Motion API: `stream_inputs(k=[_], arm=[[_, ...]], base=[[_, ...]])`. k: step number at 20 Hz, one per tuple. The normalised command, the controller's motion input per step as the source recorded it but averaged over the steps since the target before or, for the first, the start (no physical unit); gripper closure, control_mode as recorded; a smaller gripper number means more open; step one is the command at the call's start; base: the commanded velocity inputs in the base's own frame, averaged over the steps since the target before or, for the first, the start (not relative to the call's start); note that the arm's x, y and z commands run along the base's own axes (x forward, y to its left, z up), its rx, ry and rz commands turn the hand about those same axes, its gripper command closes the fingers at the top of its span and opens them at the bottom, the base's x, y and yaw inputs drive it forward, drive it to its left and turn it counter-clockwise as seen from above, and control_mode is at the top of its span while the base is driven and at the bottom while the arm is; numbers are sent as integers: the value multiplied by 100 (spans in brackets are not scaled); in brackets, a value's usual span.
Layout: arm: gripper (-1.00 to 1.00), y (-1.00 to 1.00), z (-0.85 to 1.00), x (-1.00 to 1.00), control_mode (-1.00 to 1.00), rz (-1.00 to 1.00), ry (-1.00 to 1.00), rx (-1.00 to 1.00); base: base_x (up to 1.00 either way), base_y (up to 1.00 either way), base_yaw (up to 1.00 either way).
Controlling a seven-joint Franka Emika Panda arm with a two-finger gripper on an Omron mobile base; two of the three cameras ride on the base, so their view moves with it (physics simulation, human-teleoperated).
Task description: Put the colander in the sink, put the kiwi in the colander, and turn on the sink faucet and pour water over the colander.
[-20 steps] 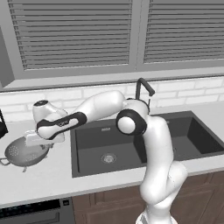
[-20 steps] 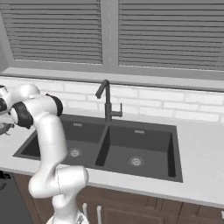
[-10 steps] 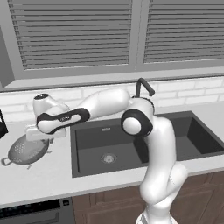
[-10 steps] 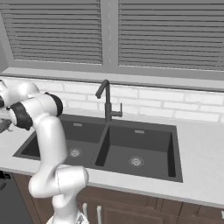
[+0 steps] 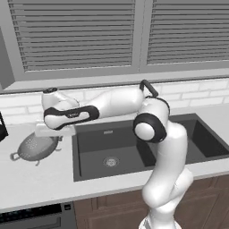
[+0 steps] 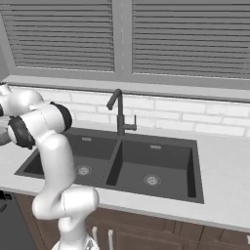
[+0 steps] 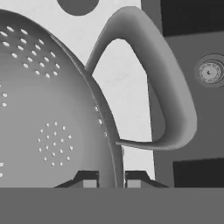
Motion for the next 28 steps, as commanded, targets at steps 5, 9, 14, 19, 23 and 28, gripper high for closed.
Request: stream_inputs(k=[5,9,14,19,23,28], arm=[[100,-76,9,-21,-100,-24,0,6],[100,-78,1,-15,-100,-33,0,5],[100,-93,0,-21,-100,-43,3,8],[100,-96,0,-14,-100,-54,4,9],[100,-66,-6,-6,-100,-63,2,2],[100,-65,-6,-5,-100,-60,9,0]], base=[[0,0,0],[0,0,0],[0,0,0],[0,0,0],[0,0,0],[0,0,0]])
